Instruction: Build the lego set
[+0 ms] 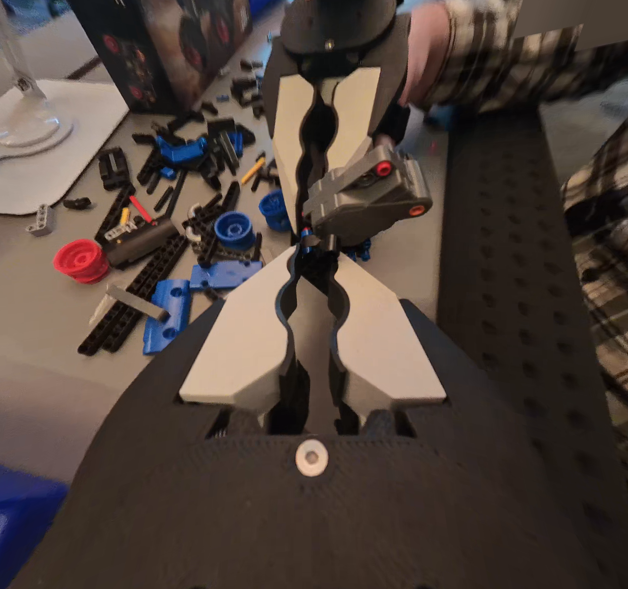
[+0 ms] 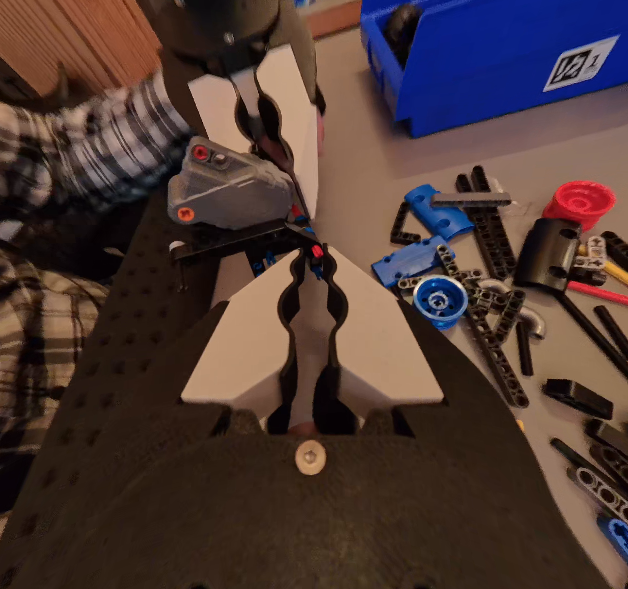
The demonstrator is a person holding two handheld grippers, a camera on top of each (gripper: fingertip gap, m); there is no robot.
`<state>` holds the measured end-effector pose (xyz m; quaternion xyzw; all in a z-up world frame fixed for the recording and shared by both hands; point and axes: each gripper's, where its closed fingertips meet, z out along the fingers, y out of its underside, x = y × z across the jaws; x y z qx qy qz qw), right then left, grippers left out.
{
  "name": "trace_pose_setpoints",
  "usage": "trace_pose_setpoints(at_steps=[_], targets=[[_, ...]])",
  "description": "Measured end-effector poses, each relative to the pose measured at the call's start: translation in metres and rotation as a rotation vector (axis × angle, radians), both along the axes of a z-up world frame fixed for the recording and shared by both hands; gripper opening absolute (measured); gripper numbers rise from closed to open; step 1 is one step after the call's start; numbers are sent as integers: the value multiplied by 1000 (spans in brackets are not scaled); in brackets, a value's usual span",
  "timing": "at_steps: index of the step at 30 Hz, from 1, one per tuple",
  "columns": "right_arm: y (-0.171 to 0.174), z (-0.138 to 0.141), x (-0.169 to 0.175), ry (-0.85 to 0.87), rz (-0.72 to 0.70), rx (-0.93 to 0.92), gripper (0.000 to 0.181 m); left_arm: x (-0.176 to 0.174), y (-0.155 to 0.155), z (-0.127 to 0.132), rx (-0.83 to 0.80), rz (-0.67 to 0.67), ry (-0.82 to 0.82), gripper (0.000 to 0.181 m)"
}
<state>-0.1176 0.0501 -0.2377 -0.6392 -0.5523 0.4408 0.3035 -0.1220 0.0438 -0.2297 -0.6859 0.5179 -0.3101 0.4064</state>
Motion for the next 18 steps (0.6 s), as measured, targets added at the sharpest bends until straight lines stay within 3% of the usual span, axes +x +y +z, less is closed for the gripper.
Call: trace_pose_setpoints(at_steps=[5, 7, 13, 18], targets=[[-10, -31, -1, -176, 59, 109, 8, -2, -13, -24, -14, -33, 169, 10], [-12, -39, 1, -249, 86, 194, 16, 5, -20, -24, -10, -65, 158, 9], [-3, -36, 19, -362, 102, 325, 55, 12, -19, -32, 39, -73, 195, 9], [0, -14, 45, -395, 60, 358, 60, 4, -22, -30, 41, -51, 206, 9]])
